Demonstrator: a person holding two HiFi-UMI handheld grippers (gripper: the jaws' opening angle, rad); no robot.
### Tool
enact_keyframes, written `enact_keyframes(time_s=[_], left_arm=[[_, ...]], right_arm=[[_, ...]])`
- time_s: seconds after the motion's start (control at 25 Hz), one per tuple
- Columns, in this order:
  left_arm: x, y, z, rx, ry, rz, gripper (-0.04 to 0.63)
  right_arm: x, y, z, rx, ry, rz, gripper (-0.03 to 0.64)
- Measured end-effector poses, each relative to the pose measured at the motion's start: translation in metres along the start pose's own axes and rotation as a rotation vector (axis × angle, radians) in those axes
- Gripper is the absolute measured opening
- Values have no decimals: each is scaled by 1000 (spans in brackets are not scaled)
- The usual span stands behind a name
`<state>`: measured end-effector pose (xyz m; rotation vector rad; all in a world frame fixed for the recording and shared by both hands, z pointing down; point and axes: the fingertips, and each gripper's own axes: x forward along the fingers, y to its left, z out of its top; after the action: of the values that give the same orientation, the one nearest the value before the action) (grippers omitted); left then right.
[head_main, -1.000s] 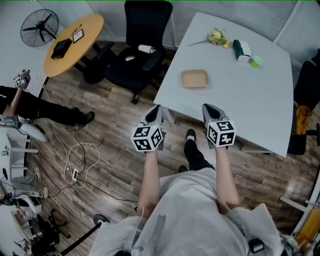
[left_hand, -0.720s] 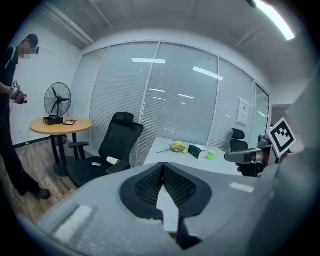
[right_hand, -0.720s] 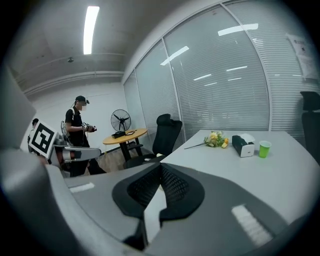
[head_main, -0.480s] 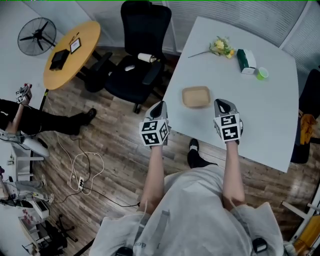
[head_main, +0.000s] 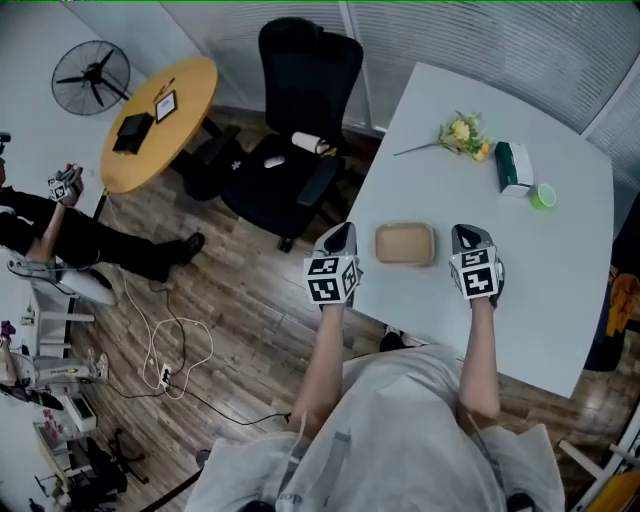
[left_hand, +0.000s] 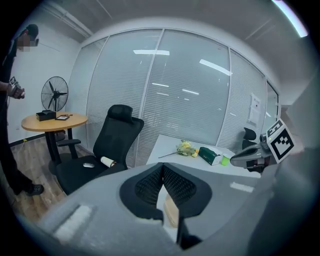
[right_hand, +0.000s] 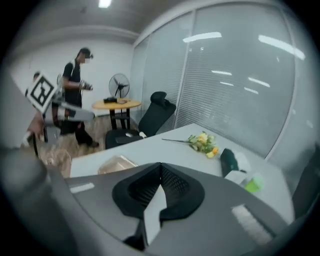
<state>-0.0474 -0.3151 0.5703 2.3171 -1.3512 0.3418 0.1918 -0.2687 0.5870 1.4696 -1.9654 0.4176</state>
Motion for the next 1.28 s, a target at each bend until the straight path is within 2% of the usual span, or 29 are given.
enact_keyframes(time_s=[0.12, 0.16, 0.28, 0.48, 0.64, 0.8, 0.96, 1.16, 1.28], left_arm=[[13, 1, -11, -58, 24, -5, 6], [16, -1, -18, -71, 40, -13, 6], [22, -9, -43, -74, 92, -31, 6], [29, -18, -75, -55, 153, -30, 8], [36, -20, -87, -47, 176, -16, 6], [41, -29, -94, -41, 196, -41, 6], [41, -19, -95, -48, 210, -26, 8], [48, -15, -101, -48, 231, -14, 25], [53, -16, -102, -61, 236, -17, 44]], right_arm=[[15, 6, -9, 312, -112, 87, 5], [18, 10, -17, 364, -118, 90, 5], [32, 24, -40, 431, -98, 99, 5], [42, 35, -52, 472, -96, 116, 5], [52, 34, -53, 475, -97, 132, 5], [53, 34, -61, 486, -90, 117, 5], [58, 42, -60, 496, -74, 137, 29], [61, 42, -58, 526, -107, 149, 44], [63, 36, -58, 536, -108, 137, 86]])
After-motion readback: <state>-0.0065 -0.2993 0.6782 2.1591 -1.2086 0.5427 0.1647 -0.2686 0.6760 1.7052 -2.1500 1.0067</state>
